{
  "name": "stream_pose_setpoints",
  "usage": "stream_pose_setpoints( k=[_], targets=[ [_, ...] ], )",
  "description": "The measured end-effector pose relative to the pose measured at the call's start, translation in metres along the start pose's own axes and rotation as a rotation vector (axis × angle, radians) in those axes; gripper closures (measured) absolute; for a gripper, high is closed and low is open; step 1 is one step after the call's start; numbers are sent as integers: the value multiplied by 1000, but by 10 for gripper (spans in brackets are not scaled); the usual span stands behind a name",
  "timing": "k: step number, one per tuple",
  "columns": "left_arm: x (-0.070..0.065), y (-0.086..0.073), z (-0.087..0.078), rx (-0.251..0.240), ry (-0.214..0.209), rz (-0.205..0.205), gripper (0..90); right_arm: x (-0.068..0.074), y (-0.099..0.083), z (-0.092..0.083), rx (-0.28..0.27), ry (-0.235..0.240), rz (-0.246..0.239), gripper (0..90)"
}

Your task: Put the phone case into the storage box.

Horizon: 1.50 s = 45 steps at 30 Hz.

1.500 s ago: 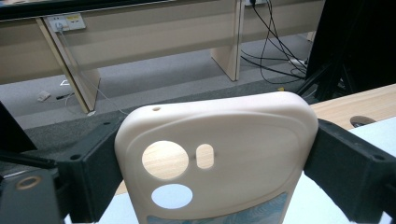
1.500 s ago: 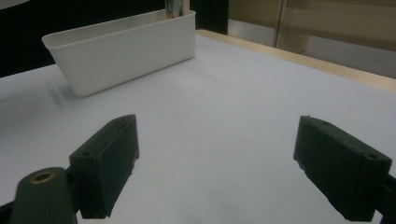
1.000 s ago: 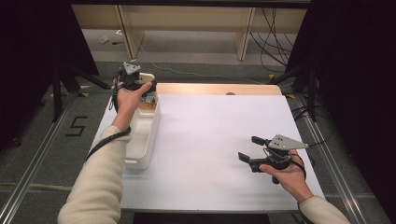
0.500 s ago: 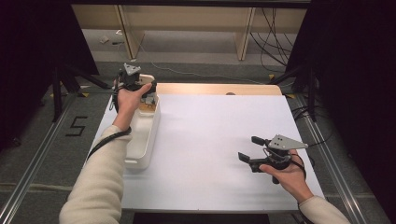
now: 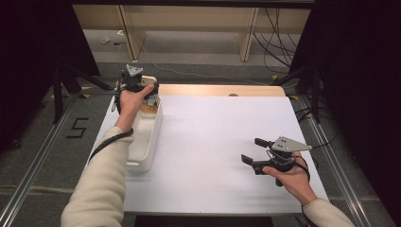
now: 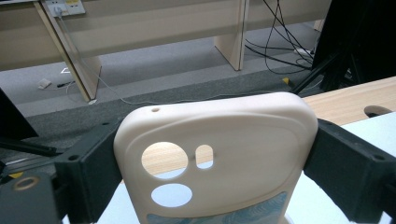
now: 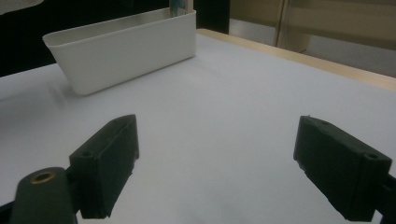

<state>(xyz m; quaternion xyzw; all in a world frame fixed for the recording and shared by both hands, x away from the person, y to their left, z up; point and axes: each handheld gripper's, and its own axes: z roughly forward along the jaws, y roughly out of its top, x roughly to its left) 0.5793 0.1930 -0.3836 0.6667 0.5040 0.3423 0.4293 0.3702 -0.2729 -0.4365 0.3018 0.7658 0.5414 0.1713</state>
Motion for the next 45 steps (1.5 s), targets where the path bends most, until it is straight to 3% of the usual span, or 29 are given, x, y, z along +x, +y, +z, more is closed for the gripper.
stream_pose_setpoints(
  k=[45],
  targets=[
    [-2, -10, 15, 62, 8, -2, 91, 0, 0, 1, 3, 3, -1, 151]
  ],
)
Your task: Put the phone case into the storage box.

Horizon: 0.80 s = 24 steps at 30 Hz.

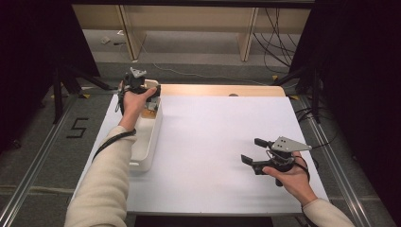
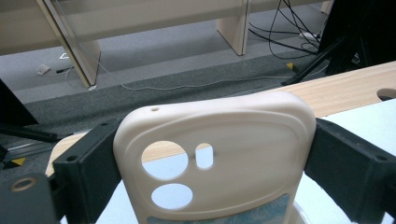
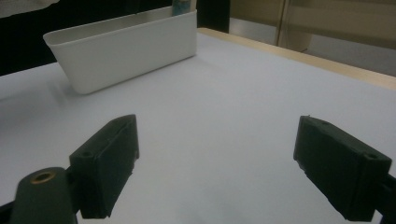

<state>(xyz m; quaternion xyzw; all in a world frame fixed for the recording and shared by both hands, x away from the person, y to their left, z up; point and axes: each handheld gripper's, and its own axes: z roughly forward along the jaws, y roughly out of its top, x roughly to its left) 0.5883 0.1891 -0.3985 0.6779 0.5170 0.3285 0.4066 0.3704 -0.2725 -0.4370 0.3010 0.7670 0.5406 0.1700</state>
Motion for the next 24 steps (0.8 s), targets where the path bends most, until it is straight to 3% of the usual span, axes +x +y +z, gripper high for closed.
stream_pose_setpoints(
  k=[24],
  targets=[
    [2, -2, 4, 3, 26, -31, 69, -1, 0, -1, 1, -6, 2, 151]
  ],
)
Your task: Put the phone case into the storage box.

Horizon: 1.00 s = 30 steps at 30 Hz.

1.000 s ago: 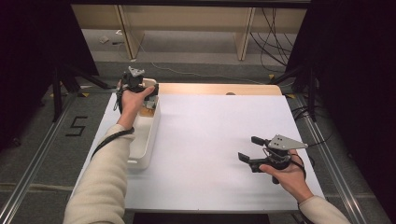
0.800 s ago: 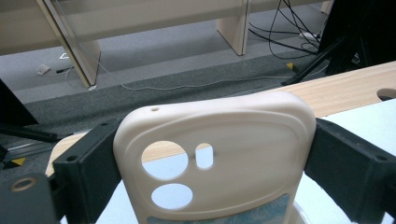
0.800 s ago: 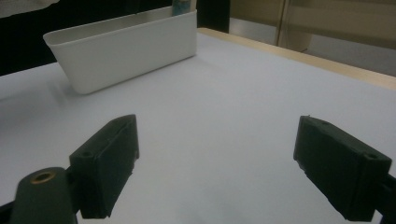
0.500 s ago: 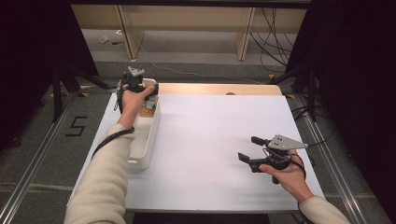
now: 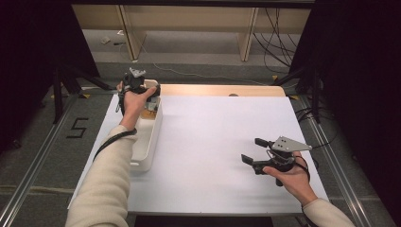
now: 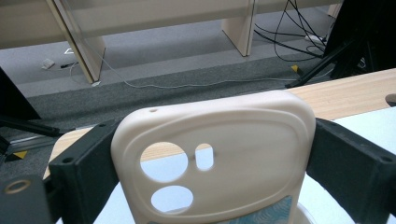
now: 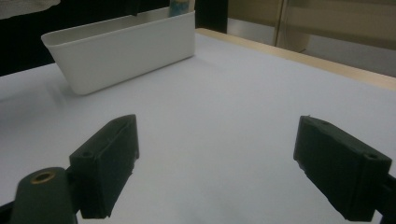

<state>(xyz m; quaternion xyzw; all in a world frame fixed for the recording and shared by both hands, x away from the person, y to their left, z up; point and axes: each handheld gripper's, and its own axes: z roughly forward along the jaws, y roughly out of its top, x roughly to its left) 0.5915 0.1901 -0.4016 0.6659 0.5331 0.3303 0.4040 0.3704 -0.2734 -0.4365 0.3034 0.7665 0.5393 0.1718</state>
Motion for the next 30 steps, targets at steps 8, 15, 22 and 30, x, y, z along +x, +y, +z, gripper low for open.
stream_pose_setpoints(
  k=[8, 15, 22, 30],
  targets=[
    [0, -1, 2, 5, -1, -3, 30, 0, 0, 0, 0, 0, 1, 151],
    [-1, 1, 2, -3, -8, -4, 0, 0, 0, 0, 2, 0, 0, 151],
    [-2, 3, 0, -21, -14, -5, 0, 0, 0, 0, 0, 2, 1, 151],
    [-2, 10, -7, -57, -12, 0, 0, 0, 0, 1, 2, 1, 0, 151]
  ],
)
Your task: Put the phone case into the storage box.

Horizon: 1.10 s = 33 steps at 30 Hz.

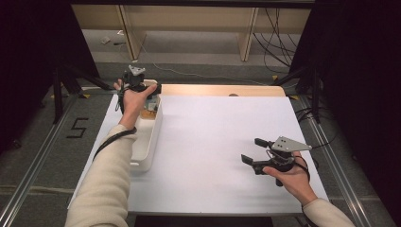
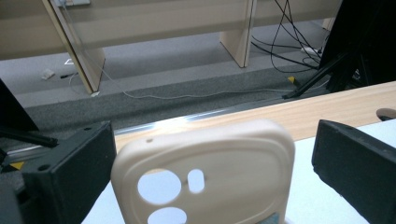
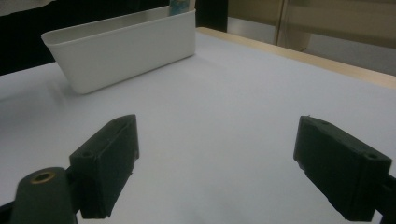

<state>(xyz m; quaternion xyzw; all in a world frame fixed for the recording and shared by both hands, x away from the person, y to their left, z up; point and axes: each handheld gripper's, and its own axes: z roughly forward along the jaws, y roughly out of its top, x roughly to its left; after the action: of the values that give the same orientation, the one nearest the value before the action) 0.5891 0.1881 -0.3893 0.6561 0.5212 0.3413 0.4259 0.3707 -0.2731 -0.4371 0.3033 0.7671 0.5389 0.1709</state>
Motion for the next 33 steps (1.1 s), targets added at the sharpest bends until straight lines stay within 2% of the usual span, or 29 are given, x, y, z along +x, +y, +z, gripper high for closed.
stream_pose_setpoints(
  k=[14, 18, 28, 33],
  targets=[
    [-7, 11, -16, -34, -10, 10, 0, 0, 0, 0, 2, -3, -1, 151],
    [-8, 9, -22, -17, -8, 8, 0, 0, 0, -1, 2, -4, -1, 151],
    [-11, 1, -40, -27, -22, 2, 0, 0, 0, 0, -1, -4, 1, 151],
    [-16, -3, -50, -34, -46, -1, 0, 0, 0, 0, -2, -4, 1, 151]
  ],
)
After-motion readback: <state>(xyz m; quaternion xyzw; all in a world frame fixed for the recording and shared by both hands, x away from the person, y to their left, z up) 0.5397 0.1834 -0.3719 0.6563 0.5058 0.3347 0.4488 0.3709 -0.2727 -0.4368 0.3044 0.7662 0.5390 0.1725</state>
